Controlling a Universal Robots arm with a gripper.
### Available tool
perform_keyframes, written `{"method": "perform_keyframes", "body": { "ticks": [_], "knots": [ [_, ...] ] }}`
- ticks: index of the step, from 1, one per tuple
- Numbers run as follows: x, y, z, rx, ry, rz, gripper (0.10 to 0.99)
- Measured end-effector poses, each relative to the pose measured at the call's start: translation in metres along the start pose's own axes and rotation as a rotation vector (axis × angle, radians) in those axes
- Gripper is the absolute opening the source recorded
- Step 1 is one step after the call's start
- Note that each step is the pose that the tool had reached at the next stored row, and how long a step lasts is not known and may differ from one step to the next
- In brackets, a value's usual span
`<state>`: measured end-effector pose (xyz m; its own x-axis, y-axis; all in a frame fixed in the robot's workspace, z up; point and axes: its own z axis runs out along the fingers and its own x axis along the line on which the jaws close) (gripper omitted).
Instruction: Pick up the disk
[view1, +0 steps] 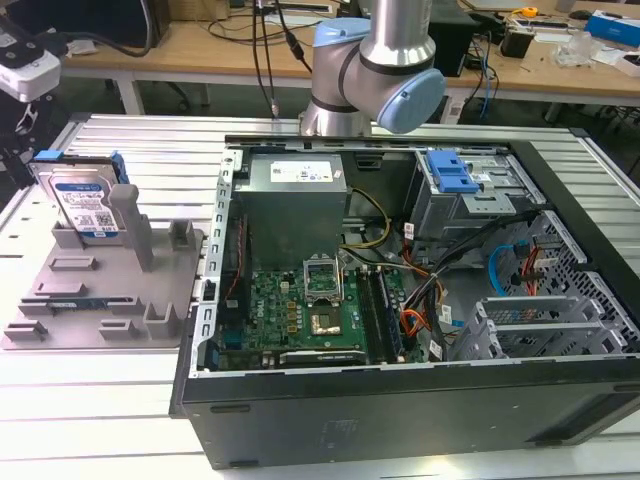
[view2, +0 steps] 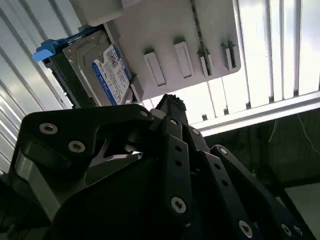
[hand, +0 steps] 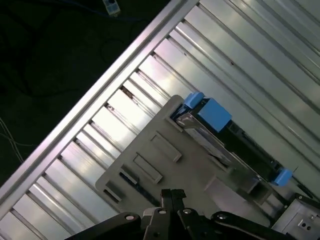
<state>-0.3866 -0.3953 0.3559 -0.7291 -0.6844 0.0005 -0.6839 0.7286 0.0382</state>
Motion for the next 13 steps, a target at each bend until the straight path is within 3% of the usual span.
{"method": "perform_keyframes", "body": {
  "ticks": [2,3,4,8,13],
  "knots": [
    [0.0000,0.0000,0.0001,0.000,0.0018,-0.049,0.114],
    [0.0000,0.0000,0.0002,0.000,0.0034,-0.091,0.235],
    [0.0000,0.0000,0.0002,0.000,0.0047,-0.123,0.298],
    [0.0000,0.0000,0.0003,0.000,0.0085,-0.224,0.482],
    [0.0000,0.0000,0.0005,0.001,0.0133,-0.363,0.482]
  ]
}}
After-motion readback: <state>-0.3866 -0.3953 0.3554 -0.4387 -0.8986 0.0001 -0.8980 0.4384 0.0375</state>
